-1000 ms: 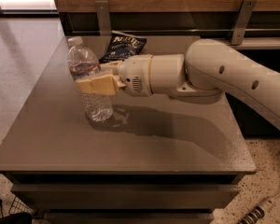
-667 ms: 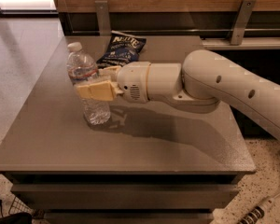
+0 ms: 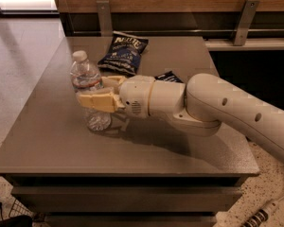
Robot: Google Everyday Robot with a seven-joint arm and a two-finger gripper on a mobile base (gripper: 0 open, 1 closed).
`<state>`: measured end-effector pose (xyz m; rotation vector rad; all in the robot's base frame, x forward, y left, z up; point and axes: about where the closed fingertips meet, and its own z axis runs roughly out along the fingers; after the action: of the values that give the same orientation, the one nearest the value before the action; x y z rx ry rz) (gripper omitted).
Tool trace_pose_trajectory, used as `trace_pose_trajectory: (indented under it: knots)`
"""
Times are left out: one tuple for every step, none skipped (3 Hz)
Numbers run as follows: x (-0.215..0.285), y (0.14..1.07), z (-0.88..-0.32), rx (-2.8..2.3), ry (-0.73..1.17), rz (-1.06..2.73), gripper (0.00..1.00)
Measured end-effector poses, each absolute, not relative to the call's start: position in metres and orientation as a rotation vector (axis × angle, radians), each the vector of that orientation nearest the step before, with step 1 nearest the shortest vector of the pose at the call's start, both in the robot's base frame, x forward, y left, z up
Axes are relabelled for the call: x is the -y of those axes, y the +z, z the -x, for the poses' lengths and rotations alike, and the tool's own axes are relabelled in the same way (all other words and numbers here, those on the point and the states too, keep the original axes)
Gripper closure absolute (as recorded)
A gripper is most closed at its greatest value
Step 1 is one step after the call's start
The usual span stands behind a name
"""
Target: Place water bottle upright
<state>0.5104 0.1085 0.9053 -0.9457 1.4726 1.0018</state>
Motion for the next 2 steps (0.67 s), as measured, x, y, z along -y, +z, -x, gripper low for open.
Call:
trace_pose_trajectory:
  knots:
    - [-0.1047,0.8998,-0.4978,-1.412,0.941,0.931,1.0]
    - [-0.1047,0.9001,-0.497,-1.41,0.937,0.931,0.99]
